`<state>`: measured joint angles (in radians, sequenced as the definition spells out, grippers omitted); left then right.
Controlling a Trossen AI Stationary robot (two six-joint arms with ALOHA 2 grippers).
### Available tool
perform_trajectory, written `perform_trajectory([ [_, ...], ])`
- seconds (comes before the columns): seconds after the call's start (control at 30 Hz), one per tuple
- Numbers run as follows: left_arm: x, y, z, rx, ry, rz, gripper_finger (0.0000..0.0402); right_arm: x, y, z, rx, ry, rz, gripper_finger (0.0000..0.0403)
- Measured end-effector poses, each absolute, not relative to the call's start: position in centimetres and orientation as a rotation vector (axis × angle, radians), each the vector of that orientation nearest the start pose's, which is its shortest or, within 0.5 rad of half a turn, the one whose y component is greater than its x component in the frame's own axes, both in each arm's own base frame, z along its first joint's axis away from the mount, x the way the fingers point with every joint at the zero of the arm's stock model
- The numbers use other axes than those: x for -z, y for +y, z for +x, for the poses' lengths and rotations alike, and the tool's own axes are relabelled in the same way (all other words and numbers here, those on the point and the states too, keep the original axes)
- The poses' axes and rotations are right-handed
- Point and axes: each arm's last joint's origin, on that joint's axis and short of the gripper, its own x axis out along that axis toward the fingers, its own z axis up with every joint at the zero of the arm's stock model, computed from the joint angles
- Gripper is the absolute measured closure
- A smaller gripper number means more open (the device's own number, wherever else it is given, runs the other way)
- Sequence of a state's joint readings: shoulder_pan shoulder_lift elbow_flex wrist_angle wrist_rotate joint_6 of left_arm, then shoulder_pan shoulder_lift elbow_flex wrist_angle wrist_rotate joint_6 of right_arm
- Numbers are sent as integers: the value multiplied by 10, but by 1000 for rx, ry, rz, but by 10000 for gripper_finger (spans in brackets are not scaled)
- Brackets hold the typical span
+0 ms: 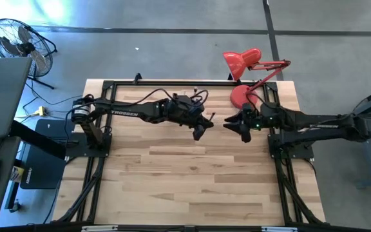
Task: Put items in baskets/containers
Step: Put the black foundation brush into the transparent organizer
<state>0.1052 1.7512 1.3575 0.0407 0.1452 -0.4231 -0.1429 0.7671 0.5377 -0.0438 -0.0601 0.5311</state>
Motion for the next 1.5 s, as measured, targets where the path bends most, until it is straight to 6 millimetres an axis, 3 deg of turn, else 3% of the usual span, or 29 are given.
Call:
perform_trajectory([
  [0.23,-300,45,396,-144,350,-434,385,-242,-23,171,188,356,605,239],
  [0.37,-316,50,380,-217,358,-371,385,-230,-22,169,184,387,663,246],
  [0.57,-324,57,357,-379,426,-278,385,-216,-20,166,179,439,721,253],
  [0.7,-311,65,335,-429,413,-288,385,-213,-20,166,191,444,719,252],
  [0.83,-281,76,307,-489,392,-357,385,-213,-22,166,243,422,705,254],
  [0.93,-263,82,292,-502,233,-395,385,-213,-24,165,303,403,668,257],
  [1.13,-242,80,266,-384,-274,-322,385,-214,-30,164,495,337,541,256],
  [1.27,-214,89,267,-435,-266,-259,385,-216,-35,163,666,278,462,258],
  [1.5,-203,135,296,-332,-262,-235,385,-219,-40,163,817,207,408,261],
])
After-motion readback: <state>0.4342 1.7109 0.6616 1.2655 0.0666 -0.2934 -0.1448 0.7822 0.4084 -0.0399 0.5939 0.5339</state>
